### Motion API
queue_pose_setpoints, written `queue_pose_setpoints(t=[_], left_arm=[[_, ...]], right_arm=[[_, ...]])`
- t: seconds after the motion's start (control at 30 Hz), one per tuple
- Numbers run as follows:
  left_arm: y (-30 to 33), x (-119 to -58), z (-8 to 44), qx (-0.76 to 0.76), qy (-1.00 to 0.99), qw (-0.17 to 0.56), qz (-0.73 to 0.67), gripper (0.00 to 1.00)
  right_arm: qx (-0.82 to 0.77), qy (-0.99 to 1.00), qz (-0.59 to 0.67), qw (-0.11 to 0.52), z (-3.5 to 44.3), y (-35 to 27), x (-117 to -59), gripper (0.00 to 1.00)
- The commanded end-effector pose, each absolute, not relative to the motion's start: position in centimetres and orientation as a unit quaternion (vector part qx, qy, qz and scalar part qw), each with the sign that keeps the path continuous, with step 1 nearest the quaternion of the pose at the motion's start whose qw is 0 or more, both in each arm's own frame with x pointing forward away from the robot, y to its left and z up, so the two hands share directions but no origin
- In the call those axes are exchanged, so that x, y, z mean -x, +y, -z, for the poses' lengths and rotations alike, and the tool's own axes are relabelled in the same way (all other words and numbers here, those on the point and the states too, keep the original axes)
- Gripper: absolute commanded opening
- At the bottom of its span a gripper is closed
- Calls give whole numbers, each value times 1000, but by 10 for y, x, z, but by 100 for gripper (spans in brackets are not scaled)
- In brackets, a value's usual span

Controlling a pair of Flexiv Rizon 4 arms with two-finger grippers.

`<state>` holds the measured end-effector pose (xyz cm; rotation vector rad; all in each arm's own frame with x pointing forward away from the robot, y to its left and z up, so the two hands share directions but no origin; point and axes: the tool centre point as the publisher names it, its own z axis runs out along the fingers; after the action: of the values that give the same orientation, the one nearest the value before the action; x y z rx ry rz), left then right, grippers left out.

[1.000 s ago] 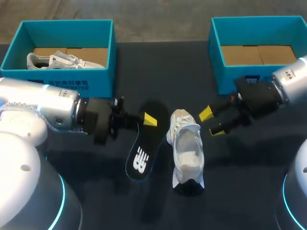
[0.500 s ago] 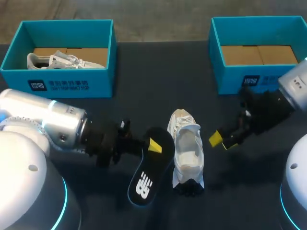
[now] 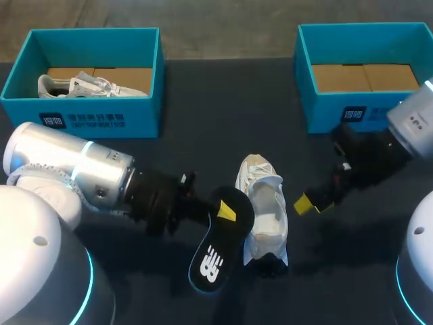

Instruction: Take the shoe out of the shoebox, open the shoe tongue, remove and reinsert the insole, then place the shoe into the shoebox

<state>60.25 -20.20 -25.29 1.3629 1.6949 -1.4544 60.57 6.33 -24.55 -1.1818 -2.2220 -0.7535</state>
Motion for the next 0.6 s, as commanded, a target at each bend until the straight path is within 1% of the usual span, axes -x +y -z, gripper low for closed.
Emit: queue_pose_setpoints(t=[0.03,0.2,0.23,0.3,0.33,0.6], left_arm=[[-214,-604,260,-489,625,242,558,0],[-220,-601,263,-464,634,216,579,0],[-221,-599,264,-450,636,201,594,0],[-224,-597,266,-461,647,200,573,0],[-224,-597,266,-461,647,200,573,0],[-224,-597,266,-461,647,200,573,0]], right_arm=[[373,-875,243,188,243,63,-611,100],[325,-908,213,158,254,57,-613,100],[303,-920,207,135,257,55,-613,100],[282,-932,193,123,264,50,-612,100],[274,-934,191,125,270,44,-612,100],[274,-934,191,125,270,44,-612,100]])
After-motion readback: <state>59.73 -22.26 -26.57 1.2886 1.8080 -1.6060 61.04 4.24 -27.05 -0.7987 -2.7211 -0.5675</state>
